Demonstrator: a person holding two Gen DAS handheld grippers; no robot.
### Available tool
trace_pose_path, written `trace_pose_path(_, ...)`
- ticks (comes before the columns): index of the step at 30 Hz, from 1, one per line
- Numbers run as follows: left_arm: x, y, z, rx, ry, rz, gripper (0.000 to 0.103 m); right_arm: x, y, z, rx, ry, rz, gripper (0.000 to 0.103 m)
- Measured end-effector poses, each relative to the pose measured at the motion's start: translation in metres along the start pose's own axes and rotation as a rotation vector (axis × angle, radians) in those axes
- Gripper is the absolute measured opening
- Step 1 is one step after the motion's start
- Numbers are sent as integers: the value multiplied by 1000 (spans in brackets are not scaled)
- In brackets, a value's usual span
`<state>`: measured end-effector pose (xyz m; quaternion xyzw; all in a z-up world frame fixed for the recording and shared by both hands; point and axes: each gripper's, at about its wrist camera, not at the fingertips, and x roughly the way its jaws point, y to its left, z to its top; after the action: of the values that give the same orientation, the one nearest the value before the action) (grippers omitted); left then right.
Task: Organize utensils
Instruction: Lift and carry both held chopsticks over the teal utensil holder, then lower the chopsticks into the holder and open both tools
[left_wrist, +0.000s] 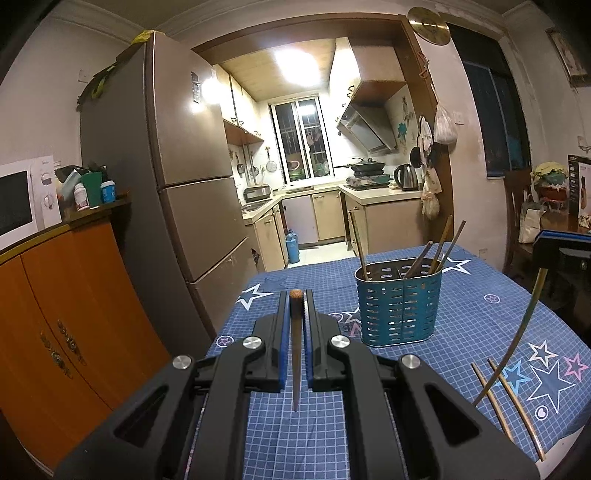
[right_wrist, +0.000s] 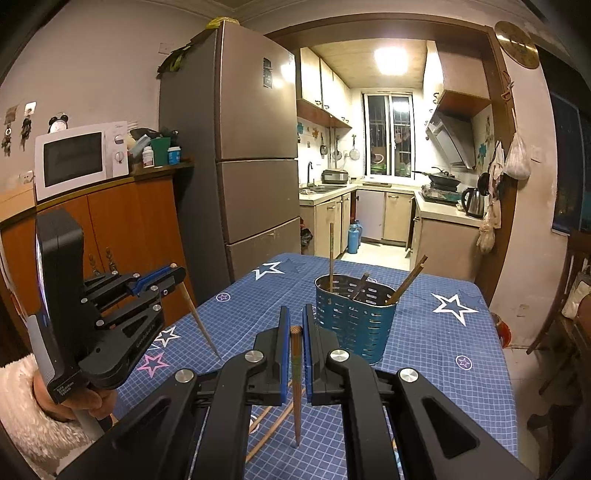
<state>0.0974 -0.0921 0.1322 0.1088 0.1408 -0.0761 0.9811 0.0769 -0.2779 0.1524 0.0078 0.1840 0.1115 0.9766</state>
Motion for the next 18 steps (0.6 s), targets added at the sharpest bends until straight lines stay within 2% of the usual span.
trace_pose_path(5,10,-1,20,-3,-23,-36,5,2,-7,14,8,-17,-14,8)
trace_pose_path(7,18,1,39,-23,-37,-90,5,3,-12,25,14,-31,-24,8)
trace_pose_path(14,49,-5,115,-107,-124,-241,5,7,-37,90,18,-133,-103,8)
trace_pose_path(18,68,-17,147,-137,-172,-287,5,18,-57,128,49,-178,-139,8)
